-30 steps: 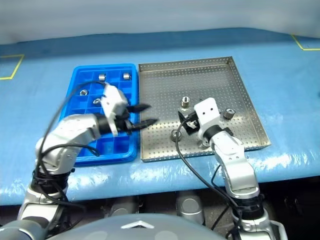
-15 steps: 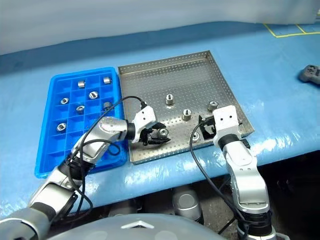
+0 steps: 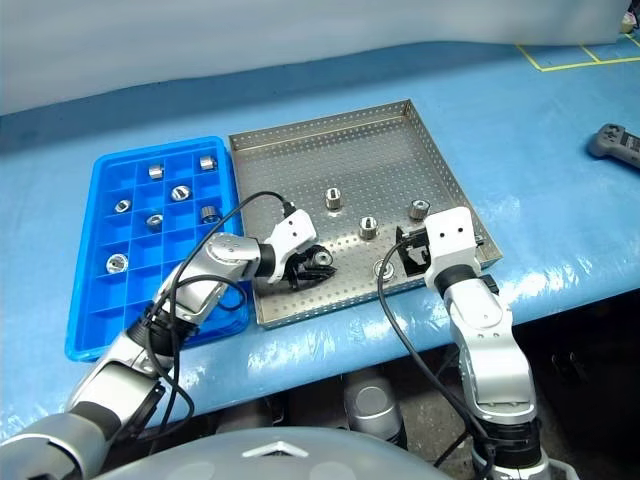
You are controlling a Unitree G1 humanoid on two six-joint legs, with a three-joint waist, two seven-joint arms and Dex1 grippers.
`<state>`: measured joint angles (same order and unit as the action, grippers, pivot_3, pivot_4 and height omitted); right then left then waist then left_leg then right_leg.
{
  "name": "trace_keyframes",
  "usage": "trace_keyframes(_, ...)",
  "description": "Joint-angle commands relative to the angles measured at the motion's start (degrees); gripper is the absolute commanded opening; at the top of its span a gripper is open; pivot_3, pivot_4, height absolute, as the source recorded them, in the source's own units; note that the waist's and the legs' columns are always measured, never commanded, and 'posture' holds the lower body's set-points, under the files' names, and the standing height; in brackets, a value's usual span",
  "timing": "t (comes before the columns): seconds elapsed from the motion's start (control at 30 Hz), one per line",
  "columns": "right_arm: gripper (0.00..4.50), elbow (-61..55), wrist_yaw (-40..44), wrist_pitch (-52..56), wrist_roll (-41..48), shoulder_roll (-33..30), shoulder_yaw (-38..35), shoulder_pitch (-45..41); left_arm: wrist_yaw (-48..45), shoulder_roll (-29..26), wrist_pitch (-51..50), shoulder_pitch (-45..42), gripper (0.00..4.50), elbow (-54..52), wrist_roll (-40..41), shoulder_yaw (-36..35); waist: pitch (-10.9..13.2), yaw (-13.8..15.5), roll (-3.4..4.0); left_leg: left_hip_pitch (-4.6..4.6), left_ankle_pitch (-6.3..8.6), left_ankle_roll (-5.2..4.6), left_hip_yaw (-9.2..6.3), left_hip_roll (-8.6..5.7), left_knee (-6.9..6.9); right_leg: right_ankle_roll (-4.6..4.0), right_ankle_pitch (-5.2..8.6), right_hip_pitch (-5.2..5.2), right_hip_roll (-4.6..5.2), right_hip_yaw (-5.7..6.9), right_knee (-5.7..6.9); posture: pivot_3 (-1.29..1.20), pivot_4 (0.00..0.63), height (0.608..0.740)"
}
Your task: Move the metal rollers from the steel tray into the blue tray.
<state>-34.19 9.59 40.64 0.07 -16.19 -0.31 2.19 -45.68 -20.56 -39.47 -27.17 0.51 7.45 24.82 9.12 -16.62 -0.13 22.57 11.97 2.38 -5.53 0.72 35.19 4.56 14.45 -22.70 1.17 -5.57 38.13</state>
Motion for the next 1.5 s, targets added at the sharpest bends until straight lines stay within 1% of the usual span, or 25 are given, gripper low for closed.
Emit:
trace_keyframes(0.03,4.50,-0.3,0.0,-1.1,-0.3,0.2,0.8,-1.5,1.5,0.1,-0.8,0.0,1.71,-3.7,0.8,-3.1,0.0,0.1,0.00,0.01,0.00,0.00,0.00,0.00,-0.01,0.00,0.00,-0.02,0.00,0.00,-0.01,-0.29,0.150,0.740)
trace_keyframes(0.13,4.50,0.6,0.6,-1.4,-0.1,0.2,1.8,-2.5,2.1,-0.3,-0.9,0.0,1.71,-6.1,1.8,-5.5,0.0,0.4,-0.01,0.06,0.00,0.00,-0.01,0.00,-0.02,0.00,0.00,-0.05,0.00,0.00,-0.01,-0.27,0.150,0.740)
trace_keyframes(0.23,4.50,2.1,1.6,-2.1,0.2,0.1,3.4,-3.8,2.2,-0.4,-2.6,-0.2,1.71,-10.5,6.4,-12.5,0.0,0.8,-0.01,0.07,0.00,0.00,-0.01,-0.01,-0.01,0.00,0.00,-0.05,0.01,0.00,-0.02,-0.23,0.150,0.740)
trace_keyframes(0.3,4.50,3.1,2.5,-2.4,0.5,0.1,4.6,-4.5,2.4,-1.8,-4.0,-0.1,1.71,-13.2,9.0,-17.2,0.0,1.0,-0.01,0.07,0.00,0.00,0.00,0.00,-0.02,0.00,0.00,-0.06,0.01,0.00,-0.02,-0.20,0.150,0.740)
trace_keyframes(0.4,4.50,4.7,4.5,-3.1,1.2,-0.1,6.5,-5.8,3.5,-8.5,-7.3,1.6,1.71,-17.4,8.7,-22.8,0.1,1.6,0.00,0.02,0.00,0.00,-0.01,0.06,-0.05,0.00,0.00,-0.07,-0.06,-0.01,0.01,-0.15,0.150,0.740)
trace_keyframes(0.47,4.50,6.0,5.1,-3.5,1.1,0.0,7.3,-6.7,3.9,-14.5,-9.9,4.9,1.71,-20.8,8.1,-25.6,0.1,2.2,0.00,-0.02,0.00,-0.01,-0.01,0.15,-0.09,-0.02,0.00,-0.09,-0.15,-0.02,0.03,-0.13,0.150,0.740)
trace_keyframes(0.53,4.50,7.5,5.6,-3.7,1.2,0.2,8.0,-8.0,4.3,-19.7,-12.2,10.9,1.71,-24.9,8.3,-30.0,0.1,3.0,0.03,-0.04,0.02,-0.03,-0.01,0.21,-0.15,-0.08,0.04,-0.12,-0.20,-0.02,0.05,-0.08,0.150,0.740)
trace_keyframes(0.6,4.50,8.6,6.6,-4.0,1.4,0.4,8.9,-9.1,5.6,-21.8,-13.8,17.1,1.71,-28.1,9.0,-34.9,0.1,4.4,-0.01,-0.01,0.04,-0.06,0.00,0.23,-0.16,-0.17,0.09,-0.15,-0.19,-0.02,0.02,-0.06,0.150,0.740)
trace_keyframes(0.67,4.50,9.7,7.6,-4.4,1.5,0.3,9.8,-10.1,6.4,-22.0,-15.3,23.2,1.71,-31.1,10.1,-39.9,0.1,6.2,-0.07,0.05,0.06,-0.09,0.00,0.21,-0.17,-0.25,0.13,-0.16,-0.13,0.04,0.00,-0.02,0.150,0.740)
trace_keyframes(0.73,4.50,10.5,8.3,-4.6,1.6,0.1,10.3,-10.7,7.0,-21.3,-16.5,27.2,1.71,-34.0,11.5,-43.2,0.1,8.4,-0.14,0.11,0.08,-0.09,-0.03,0.21,-0.17,-0.27,0.13,-0.18,-0.10,0.09,-0.05,0.00,0.150,0.740)
trace_keyframes(0.83,4.50,11.7,9.5,-4.9,1.7,-0.1,11.3,-12.0,8.5,-20.0,-17.3,33.4,1.71,-37.0,12.3,-47.2,0.2,11.5,-0.17,0.12,0.08,-0.07,-0.07,0.15,-0.15,-0.30,0.14,-0.16,-0.02,0.16,-0.09,0.04,0.150,0.740)
trace_keyframes(0.87,4.50,12.0,9.8,-5.0,1.7,-0.1,11.5,-12.4,9.2,-19.7,-17.5,35.5,1.71,-37.5,12.0,-47.9,0.2,12.1,-0.18,0.11,0.08,-0.07,-0.06,0.10,-0.14,-0.31,0.14,-0.14,0.03,0.16,-0.09,0.04,0.150,0.740)
trace_keyframes(0.93,4.50,12.4,10.2,-5.2,1.8,-0.1,11.6,-12.9,10.4,-19.1,-17.8,38.1,1.71,-38.4,12.0,-48.7,0.1,13.2,-0.17,0.09,0.08,-0.07,-0.04,0.10,-0.13,-0.31,0.14,-0.11,0.05,0.17,-0.13,0.07,0.150,0.740)
trace_keyframes(1.03,4.50,13.1,10.9,-5.3,1.8,-0.1,12.0,-13.5,12.2,-17.9,-17.5,40.3,1.71,-38.5,11.8,-47.4,0.1,14.2,-0.18,0.06,0.07,-0.05,-0.06,0.09,-0.13,-0.31,0.14,-0.08,0.08,0.22,-0.13,0.08,0.150,0.740)
trace_keyframes(1.17,4.50,13.3,11.1,-5.3,1.7,0.0,12.2,-13.9,14.4,-17.1,-16.2,39.4,1.71,-36.0,10.7,-44.3,0.1,14.7,-0.14,0.03,0.07,-0.05,-0.10,0.11,-0.14,-0.34,0.14,-0.07,0.05,0.28,-0.12,0.08,0.150,0.740)
trace_keyframes(1.23,4.50,13.0,11.1,-5.3,1.6,0.1,12.2,-13.8,14.8,-17.0,-14.9,38.3,2.42,-34.7,10.4,-43.0,0.1,14.7,-0.14,0.03,0.07,-0.05,-0.10,0.11,-0.15,-0.34,0.14,-0.07,0.05,0.28,-0.12,0.08,0.150,0.740)
trace_keyframes(1.27,4.50,12.7,11.1,-5.3,1.6,0.1,12.1,-13.6,15.2,-16.8,-14.6,37.5,2.66,-34.3,10.6,-42.9,0.1,14.7,-0.13,0.03,0.07,-0.05,-0.10,0.11,-0.15,-0.35,0.14,-0.06,0.05,0.28,-0.13,0.08,0.150,0.740)
trace_keyframes(1.37,4.50,11.9,10.8,-5.0,1.6,0.0,11.7,-13.0,16.4,-15.9,-14.7,35.5,3.61,-34.1,11.4,-43.9,0.1,14.9,-0.10,0.02,0.06,-0.05,-0.12,0.11,-0.16,-0.41,0.10,-0.07,0.05,0.31,-0.10,0.08,0.150,0.740)
trace_keyframes(1.4,4.50,11.9,10.4,-5.0,1.4,0.0,11.3,-12.8,15.9,-15.0,-13.9,34.3,3.91,-34.1,12.9,-44.8,0.1,14.9,-0.11,0.03,0.06,-0.03,-0.16,0.12,-0.15,-0.40,0.11,-0.06,0.04,0.35,-0.10,0.03,0.150,0.740)
trace_keyframes(1.5,4.50,12.7,8.9,-5.2,1.2,0.3,9.7,-12.6,13.2,-11.8,-11.6,30.7,3.91,-34.5,18.8,-46.5,0.1,14.7,-0.12,0.04,0.05,-0.03,-0.14,0.11,-0.14,-0.41,0.10,-0.06,0.05,0.35,-0.12,0.02,0.150,0.740)
